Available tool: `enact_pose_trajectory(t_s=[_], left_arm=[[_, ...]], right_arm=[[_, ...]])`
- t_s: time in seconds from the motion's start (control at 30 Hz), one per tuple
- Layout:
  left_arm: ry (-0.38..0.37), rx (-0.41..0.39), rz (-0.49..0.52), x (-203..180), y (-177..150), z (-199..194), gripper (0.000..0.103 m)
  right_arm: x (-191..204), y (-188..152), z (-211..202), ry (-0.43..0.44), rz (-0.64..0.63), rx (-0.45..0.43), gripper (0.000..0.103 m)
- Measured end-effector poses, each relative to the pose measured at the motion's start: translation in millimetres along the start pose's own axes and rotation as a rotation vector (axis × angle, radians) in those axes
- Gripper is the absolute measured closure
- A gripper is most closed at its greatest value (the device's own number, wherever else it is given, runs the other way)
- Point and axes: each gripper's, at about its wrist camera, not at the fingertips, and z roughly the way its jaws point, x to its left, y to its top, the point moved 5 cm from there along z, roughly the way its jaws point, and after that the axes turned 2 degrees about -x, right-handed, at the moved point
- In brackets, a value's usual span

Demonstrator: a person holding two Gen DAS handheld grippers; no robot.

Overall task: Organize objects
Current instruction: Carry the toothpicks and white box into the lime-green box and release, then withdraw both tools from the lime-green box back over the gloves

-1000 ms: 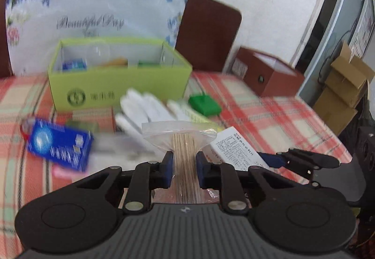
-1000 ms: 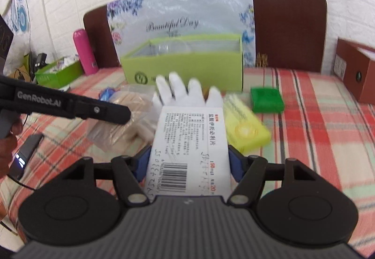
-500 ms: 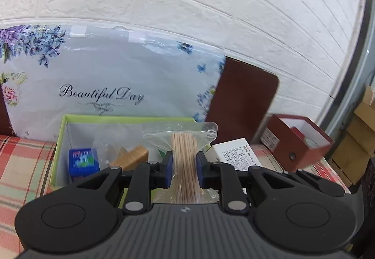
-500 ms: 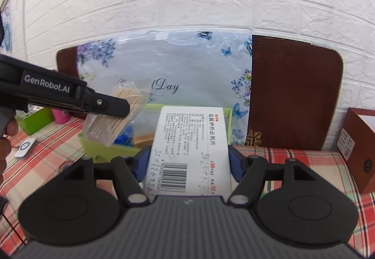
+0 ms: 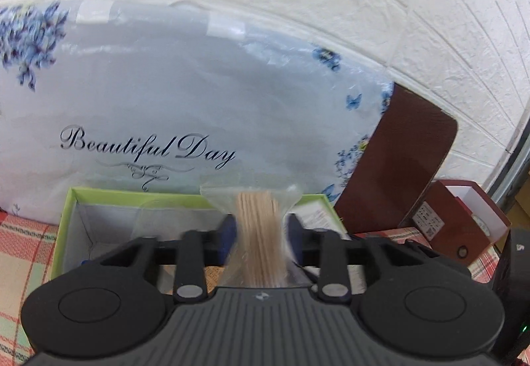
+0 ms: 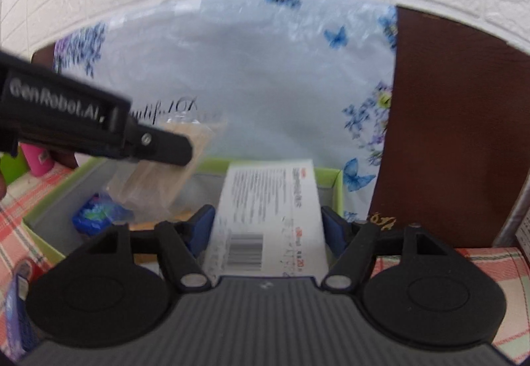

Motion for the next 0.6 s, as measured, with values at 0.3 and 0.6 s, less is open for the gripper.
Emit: enact_pose_trajectory(t_s=[0.3,0.6], left_arm=[[0.040,-0.060,-0.041,16,-11,-18,0.022],[0.064,-0.101,-0.027,-11,-17,-82,0.020]], right_arm=[[13,-16,-24,-0.014,-0.150,-0.090,0.000],[16,-11,-92,-0.006,-0.068,-0.158,0.000]])
